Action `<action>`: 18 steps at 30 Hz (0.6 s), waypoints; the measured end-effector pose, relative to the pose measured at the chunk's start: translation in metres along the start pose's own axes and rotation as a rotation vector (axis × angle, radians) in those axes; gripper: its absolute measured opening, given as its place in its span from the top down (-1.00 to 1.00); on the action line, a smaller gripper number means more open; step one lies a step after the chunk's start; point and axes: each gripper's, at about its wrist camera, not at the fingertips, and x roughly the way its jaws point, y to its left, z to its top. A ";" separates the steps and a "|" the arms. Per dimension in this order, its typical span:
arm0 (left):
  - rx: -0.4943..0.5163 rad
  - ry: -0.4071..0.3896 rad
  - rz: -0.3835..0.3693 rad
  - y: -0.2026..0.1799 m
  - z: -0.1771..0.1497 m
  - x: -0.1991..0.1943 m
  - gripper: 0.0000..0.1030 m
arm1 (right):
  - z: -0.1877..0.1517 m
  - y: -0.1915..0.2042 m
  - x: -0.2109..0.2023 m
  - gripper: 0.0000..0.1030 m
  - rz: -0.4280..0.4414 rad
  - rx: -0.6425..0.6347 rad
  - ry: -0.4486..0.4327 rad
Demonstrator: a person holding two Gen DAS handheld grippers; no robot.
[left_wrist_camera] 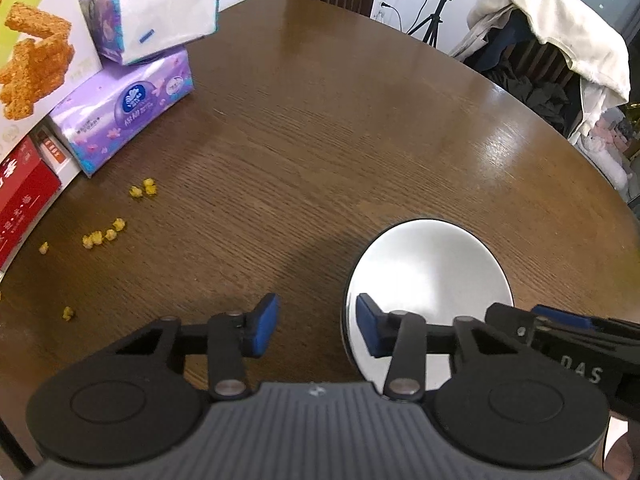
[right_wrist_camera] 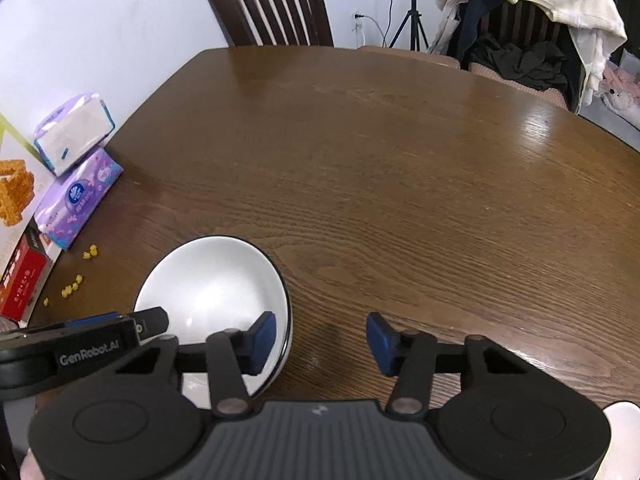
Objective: Organize plates and bowls
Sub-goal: 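Close both grippers on the rim of the white bowl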
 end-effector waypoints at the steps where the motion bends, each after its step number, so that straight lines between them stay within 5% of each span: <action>1: 0.002 0.002 0.002 0.000 0.001 0.002 0.27 | 0.001 0.001 0.003 0.18 0.003 -0.001 0.006; 8: 0.040 0.008 -0.037 -0.009 0.002 0.005 0.82 | 0.004 0.007 0.017 0.74 0.048 0.017 0.039; 11: 0.052 0.010 -0.038 -0.012 0.002 0.005 0.86 | 0.004 0.010 0.017 0.90 0.057 0.017 0.040; 18: 0.066 0.013 -0.043 -0.012 0.004 0.006 0.86 | 0.002 0.017 0.016 0.90 0.026 0.019 0.037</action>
